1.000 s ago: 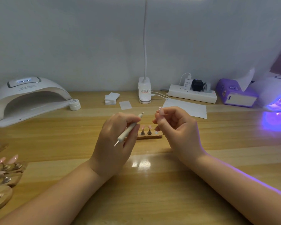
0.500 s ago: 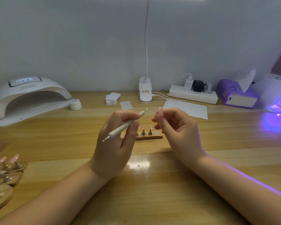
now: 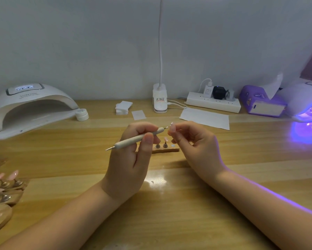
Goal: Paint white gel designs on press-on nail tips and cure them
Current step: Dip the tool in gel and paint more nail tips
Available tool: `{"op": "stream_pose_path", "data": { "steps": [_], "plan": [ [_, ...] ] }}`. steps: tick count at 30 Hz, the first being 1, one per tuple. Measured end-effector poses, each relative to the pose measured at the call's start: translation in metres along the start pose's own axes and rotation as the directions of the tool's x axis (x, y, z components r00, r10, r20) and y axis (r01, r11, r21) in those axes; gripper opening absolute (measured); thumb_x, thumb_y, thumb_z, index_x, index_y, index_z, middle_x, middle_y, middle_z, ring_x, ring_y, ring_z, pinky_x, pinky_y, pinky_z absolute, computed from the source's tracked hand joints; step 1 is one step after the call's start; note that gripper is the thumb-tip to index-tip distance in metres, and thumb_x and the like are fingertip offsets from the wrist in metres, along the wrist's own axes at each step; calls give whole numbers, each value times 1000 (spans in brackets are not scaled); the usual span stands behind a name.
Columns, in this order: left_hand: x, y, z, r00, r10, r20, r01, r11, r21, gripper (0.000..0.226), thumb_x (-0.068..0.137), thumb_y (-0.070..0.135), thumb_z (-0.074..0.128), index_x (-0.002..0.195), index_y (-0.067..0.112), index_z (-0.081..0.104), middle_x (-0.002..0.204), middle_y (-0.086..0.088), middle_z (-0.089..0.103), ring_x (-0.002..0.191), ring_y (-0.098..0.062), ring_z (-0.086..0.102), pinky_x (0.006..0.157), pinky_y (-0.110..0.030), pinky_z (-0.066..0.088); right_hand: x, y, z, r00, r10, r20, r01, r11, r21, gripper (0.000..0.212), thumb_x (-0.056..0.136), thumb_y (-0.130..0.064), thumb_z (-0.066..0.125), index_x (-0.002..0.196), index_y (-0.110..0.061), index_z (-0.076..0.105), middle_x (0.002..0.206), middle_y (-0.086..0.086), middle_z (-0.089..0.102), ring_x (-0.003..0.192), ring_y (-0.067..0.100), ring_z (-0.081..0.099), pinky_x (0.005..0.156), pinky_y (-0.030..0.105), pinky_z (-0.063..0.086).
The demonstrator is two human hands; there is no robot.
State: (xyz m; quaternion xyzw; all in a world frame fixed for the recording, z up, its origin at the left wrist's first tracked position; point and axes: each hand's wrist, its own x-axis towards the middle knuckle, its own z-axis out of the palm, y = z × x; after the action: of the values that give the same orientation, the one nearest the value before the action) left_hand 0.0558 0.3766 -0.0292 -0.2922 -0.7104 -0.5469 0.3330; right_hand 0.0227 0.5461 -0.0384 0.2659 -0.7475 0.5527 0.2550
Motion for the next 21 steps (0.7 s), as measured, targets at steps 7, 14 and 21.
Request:
{"op": "stream_pose_path", "data": {
  "steps": [7, 14, 21],
  "plan": [
    [0, 2, 0, 1000, 5, 21, -5, 1000, 6, 16, 96, 20, 41, 106, 17, 53, 88, 1, 66, 84, -6, 66, 73, -19, 51, -1, 0, 2, 1000, -23, 3, 23, 1000, -9, 15, 89, -16, 62, 99, -8, 69, 83, -1, 69, 74, 13, 66, 67, 30, 56],
    [0, 2, 0, 999, 4, 35, -5, 1000, 11, 15, 96, 19, 42, 106, 20, 53, 86, 0, 65, 83, -8, 65, 74, -21, 51, -1, 3, 3, 1000, -28, -9, 28, 1000, -11, 13, 88, -14, 65, 100, -10, 70, 83, -2, 69, 74, 14, 66, 68, 30, 56],
    [0, 2, 0, 1000, -1, 29, 0, 1000, 31, 15, 96, 21, 42, 106, 19, 53, 86, -2, 65, 83, -8, 65, 73, -19, 51, -1, 3, 3, 999, -48, -1, 48, 999, -11, 12, 89, -14, 64, 100, -12, 69, 83, -3, 69, 74, 15, 67, 67, 33, 56]
  ]
}}
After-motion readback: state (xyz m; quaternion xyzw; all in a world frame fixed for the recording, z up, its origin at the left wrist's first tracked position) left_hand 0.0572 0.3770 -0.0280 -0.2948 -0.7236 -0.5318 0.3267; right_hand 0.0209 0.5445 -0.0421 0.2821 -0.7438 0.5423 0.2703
